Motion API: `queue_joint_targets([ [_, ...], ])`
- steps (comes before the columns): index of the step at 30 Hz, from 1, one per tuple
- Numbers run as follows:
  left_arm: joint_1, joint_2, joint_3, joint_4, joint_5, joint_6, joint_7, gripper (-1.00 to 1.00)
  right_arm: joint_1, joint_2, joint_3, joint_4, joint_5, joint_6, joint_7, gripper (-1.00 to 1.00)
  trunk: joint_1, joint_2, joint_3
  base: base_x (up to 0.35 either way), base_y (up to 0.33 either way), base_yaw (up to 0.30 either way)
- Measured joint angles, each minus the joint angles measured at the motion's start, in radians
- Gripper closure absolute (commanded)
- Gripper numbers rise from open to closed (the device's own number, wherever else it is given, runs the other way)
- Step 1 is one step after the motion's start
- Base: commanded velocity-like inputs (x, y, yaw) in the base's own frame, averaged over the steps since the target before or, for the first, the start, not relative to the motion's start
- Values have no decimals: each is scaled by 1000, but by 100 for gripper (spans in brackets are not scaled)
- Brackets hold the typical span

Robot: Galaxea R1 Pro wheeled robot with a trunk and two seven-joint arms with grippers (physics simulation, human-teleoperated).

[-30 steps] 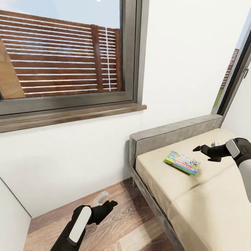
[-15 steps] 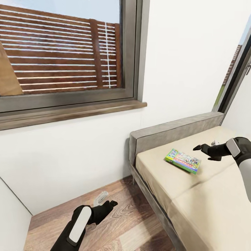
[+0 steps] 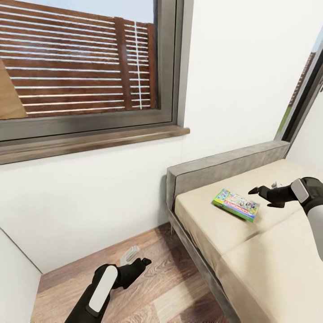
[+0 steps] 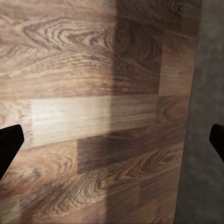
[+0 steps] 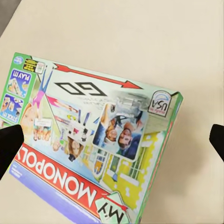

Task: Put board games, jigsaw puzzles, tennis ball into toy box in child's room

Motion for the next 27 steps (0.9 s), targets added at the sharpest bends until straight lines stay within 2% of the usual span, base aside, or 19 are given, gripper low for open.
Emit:
queue_joint_targets([
  [7,4,4,4,-10,2,0,-29,-100,2,0,0,0,0,1,1,-100,0,0,-11,0,0,0],
  [10,21,15,6,-35,5,0,-88,-100,3,0,0,0,0,1,1,-100,0,0,-16,0,0,0],
  [11,21,15,6,-35,5,0,-89,-100,3,0,0,0,0,1,1,-100,0,0,-18,0,0,0],
  [16,70,40,10,-105,10,-1,-225,-100,4,0,0,1,0,1,2,-100,0,0,-26,0,0,0],
  [22,97,56,12,-138,18,-1,-294,-100,4,0,0,1,0,1,2,-100,0,0,-36,0,0,0],
  [27,106,61,13,-149,18,-1,-320,-100,3,0,0,0,0,2,2,-100,0,0,-44,0,0,0],
])
